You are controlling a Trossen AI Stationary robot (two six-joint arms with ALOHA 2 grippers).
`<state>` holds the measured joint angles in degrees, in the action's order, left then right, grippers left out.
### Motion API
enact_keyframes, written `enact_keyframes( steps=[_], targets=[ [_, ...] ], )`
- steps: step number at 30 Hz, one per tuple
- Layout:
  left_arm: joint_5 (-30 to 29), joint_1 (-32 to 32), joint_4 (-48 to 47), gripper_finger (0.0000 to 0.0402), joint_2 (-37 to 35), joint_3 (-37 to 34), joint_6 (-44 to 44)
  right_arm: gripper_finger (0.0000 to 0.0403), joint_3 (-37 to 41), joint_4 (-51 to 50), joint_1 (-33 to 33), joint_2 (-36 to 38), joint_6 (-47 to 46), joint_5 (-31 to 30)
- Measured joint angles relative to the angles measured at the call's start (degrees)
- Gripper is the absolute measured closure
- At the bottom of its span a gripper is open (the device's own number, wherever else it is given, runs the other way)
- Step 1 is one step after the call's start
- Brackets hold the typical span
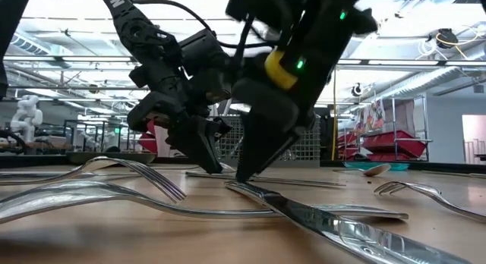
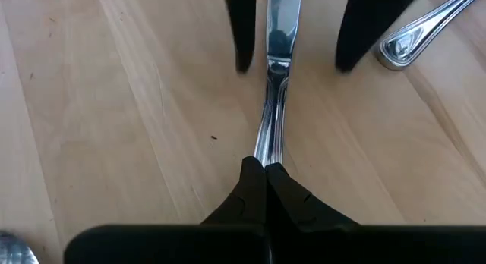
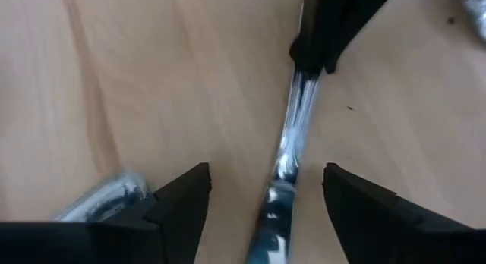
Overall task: Sort silverware
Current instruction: Put the table knife into the silverware organizer
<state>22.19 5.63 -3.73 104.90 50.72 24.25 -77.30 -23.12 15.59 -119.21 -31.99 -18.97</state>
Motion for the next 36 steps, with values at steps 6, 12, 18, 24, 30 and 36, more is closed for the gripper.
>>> enact_keyframes(
  steps=[6, 12, 18, 24, 30, 36],
  targets=[
    [0.19, -0.02, 0.07, 0.0401, 0.00, 0.02, 0.02, 0.0173, -0.42, 1.76, -1.17, -4.11, -5.33, 2.13],
    [0.23, -0.11, 0.23, 0.0401, 0.00, 0.04, 0.18, 0.0256, -0.61, -1.57, -1.67, -4.70, -10.15, 1.61],
    [0.67, -0.11, 0.30, 0.0401, -0.24, 0.07, -0.59, 0.0385, -0.55, -2.52, -2.47, -4.68, -13.85, 3.36],
    [-1.64, -0.11, -1.66, 0.0375, -4.83, 0.00, -1.31, 0.0393, -0.44, -2.26, -2.43, -4.17, -14.53, 4.08],
    [-2.18, 0.50, -6.53, 0.0346, -9.98, 0.07, 1.94, 0.0393, -0.15, -2.10, -2.16, -3.28, -14.45, 4.05],
    [-2.16, 0.79, -12.73, 0.0298, -8.86, -0.28, 7.80, 0.0394, -0.11, -2.07, -2.07, -3.10, -13.93, 4.03]
  ],
)
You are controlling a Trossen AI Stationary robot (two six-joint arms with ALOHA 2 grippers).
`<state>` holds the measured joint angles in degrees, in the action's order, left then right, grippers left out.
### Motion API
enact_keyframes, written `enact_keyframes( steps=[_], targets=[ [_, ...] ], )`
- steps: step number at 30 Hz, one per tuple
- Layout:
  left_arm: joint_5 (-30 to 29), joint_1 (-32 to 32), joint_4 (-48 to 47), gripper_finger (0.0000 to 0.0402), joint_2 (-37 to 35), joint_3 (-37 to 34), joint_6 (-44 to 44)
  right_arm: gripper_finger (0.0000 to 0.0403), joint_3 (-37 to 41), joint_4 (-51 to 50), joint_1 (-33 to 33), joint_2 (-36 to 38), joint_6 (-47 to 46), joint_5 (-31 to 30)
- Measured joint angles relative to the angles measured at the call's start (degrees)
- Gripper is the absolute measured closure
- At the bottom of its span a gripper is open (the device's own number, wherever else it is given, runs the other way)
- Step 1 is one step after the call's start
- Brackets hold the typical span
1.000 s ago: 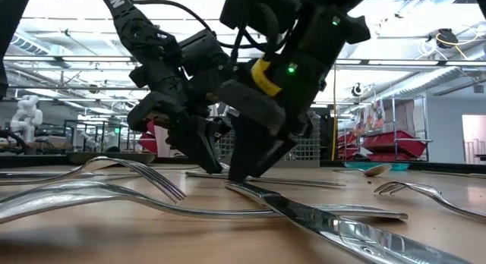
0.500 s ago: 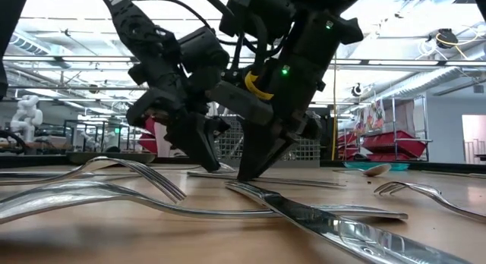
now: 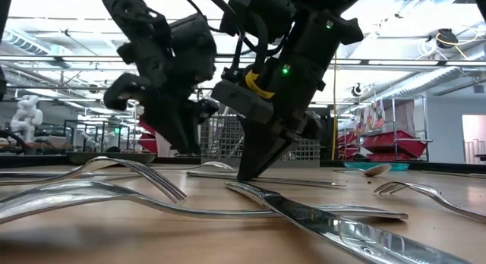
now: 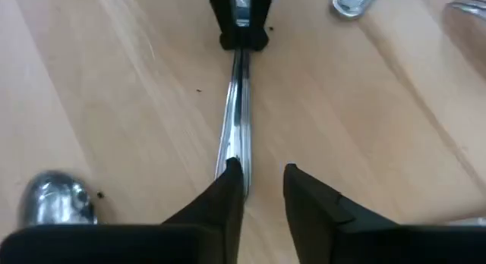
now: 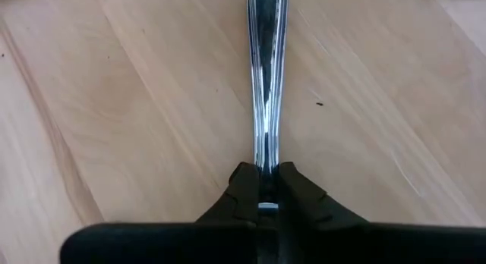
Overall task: Sort silverware
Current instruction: Put the table knife into the silverware organizer
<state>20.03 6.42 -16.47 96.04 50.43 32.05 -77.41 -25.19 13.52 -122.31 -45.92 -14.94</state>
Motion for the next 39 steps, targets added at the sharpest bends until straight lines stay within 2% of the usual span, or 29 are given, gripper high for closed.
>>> enact_keyframes(
  steps=[8, 15, 22, 27, 34, 36, 39],
  targets=[
    [-0.33, 2.91, 0.60, 0.0254, 2.15, -1.27, 0.27, 0.0395, 0.07, 0.08, 0.10, 0.36, 0.41, 0.01],
    [1.27, 4.04, 3.43, 0.0250, 2.15, -1.27, 1.23, 0.0396, 0.07, 0.11, 0.14, 0.36, 0.97, -0.13],
    [3.74, 3.91, 3.80, 0.0251, 2.15, -1.27, -1.53, 0.0396, 0.07, 0.13, 0.15, 0.36, 1.62, -0.19],
    [3.80, 3.95, 4.60, 0.0260, 4.94, -1.20, -1.56, 0.0396, 0.07, 0.13, 0.22, 0.36, 1.63, -0.93],
    [5.00, 4.00, 4.96, 0.0299, 8.95, -0.83, -1.61, 0.0395, 0.09, 0.91, 0.59, 1.18, 3.18, -2.05],
    [5.01, 3.99, 4.97, 0.0310, 8.99, -0.85, -1.71, 0.0377, 0.26, 1.01, 0.87, 2.34, 3.50, -3.33],
    [5.01, 4.06, 5.08, 0.0324, 9.07, -0.88, -2.17, 0.0329, 0.47, -0.64, 0.87, 4.66, 4.10, -2.80]
  ],
)
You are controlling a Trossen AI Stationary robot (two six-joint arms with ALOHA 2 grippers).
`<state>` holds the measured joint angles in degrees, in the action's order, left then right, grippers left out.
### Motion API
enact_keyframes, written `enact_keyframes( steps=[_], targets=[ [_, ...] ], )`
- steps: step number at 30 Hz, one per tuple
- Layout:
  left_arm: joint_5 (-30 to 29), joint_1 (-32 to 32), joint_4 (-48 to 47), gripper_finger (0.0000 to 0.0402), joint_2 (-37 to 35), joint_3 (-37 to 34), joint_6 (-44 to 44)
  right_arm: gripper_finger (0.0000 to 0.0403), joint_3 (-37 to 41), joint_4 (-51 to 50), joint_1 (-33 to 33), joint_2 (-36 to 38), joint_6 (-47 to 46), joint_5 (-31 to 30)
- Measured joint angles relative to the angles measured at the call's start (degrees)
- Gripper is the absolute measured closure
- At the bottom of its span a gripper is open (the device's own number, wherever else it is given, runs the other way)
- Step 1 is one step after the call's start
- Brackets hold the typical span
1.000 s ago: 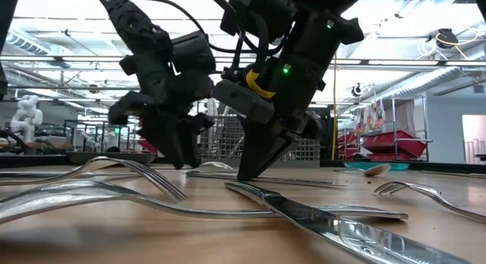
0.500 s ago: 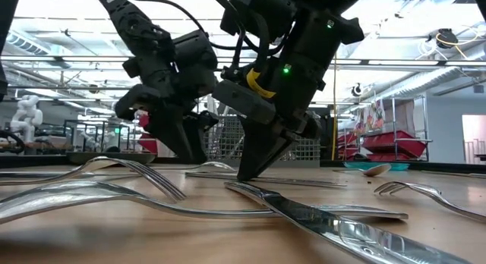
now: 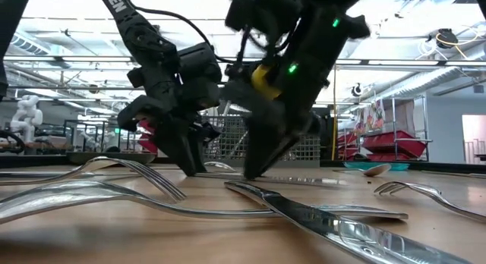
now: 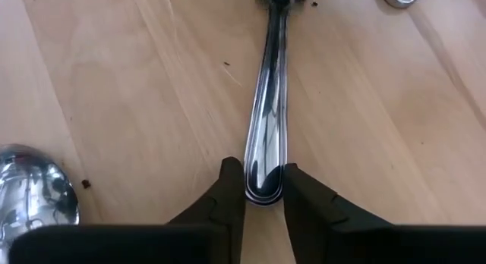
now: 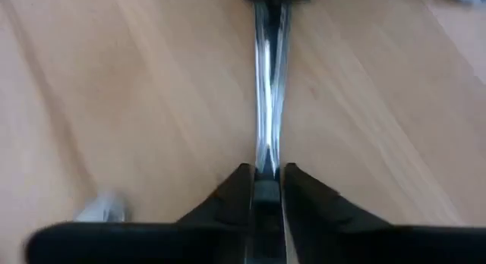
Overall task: Sort silverware
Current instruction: Put the table knife into the silverware organizer
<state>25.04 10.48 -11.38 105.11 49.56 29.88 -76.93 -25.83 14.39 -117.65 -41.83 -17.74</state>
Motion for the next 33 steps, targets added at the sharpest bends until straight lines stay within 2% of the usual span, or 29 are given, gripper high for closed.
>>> enact_keyframes(
  steps=[6, 11, 16, 23, 28, 33],
  targets=[
    [-0.11, 0.05, 0.77, 0.0332, 0.14, -0.13, -1.15, 0.0221, -0.13, -4.87, 0.42, 5.70, -0.89, -0.91],
    [-0.53, 0.04, 0.76, 0.0334, 0.14, -0.17, -1.51, 0.0167, -0.41, -11.65, 1.31, 8.01, -4.20, -3.15],
    [-0.64, 0.04, 0.74, 0.0335, 0.14, -0.19, -2.83, 0.0155, -0.12, -22.01, 3.11, 6.45, -11.07, -2.98],
    [-1.25, 0.11, 1.33, 0.0360, 0.12, -0.19, -2.81, 0.0154, -0.39, -21.23, 6.57, 5.27, -15.37, -6.04],
    [-1.37, 0.04, 2.00, 0.0395, 0.13, -0.23, -3.75, 0.0154, -0.39, -20.22, 8.17, 5.31, -21.32, -4.29],
    [-1.38, 0.04, 2.40, 0.0396, 0.14, -0.28, -5.16, 0.0154, -0.40, -17.19, 11.84, 6.28, -27.48, -4.50]
  ],
)
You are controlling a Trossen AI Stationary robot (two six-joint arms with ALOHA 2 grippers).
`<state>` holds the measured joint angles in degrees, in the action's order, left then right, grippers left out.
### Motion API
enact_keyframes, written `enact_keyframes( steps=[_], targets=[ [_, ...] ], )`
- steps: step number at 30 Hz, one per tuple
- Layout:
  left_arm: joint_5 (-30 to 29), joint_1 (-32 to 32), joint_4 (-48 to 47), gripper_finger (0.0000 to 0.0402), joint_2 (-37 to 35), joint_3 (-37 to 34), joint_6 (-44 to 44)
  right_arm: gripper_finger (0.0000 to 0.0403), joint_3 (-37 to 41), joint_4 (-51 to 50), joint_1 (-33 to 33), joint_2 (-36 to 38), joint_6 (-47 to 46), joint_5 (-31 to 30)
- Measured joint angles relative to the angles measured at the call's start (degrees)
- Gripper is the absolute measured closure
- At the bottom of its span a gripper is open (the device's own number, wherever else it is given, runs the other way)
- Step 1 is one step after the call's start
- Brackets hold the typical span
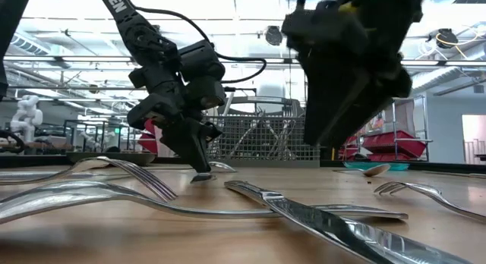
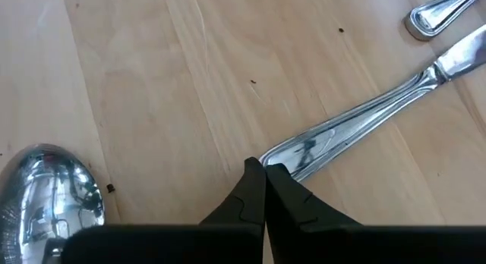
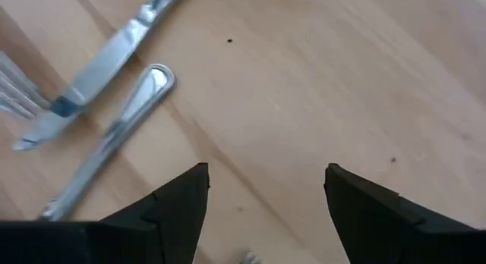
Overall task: Sort silverware
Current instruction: Put the table knife into the silverware organizer
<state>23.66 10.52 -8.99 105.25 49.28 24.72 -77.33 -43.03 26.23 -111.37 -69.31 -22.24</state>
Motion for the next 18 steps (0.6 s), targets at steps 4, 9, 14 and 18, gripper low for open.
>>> enact_keyframes(
  steps=[4, 9, 14, 18],
  targets=[
    [-0.18, 0.00, 1.15, 0.0398, 0.07, -0.07, -0.47, 0.0154, 0.01, 0.48, 2.09, -0.07, -5.97, -2.39],
    [-1.48, -0.09, 1.51, 0.0399, 0.43, -0.05, -4.15, 0.0154, 0.01, 9.11, 3.25, -0.07, -4.55, -3.88],
    [-2.52, 0.09, 2.99, 0.0400, 2.01, 0.07, -10.56, 0.0154, -0.01, 14.04, 3.07, -0.35, 0.70, -0.65],
    [-2.45, 0.11, 3.70, 0.0400, 2.25, 0.09, -13.74, 0.0154, -0.01, 11.83, 2.93, -0.37, 0.01, -3.19]
  ],
)
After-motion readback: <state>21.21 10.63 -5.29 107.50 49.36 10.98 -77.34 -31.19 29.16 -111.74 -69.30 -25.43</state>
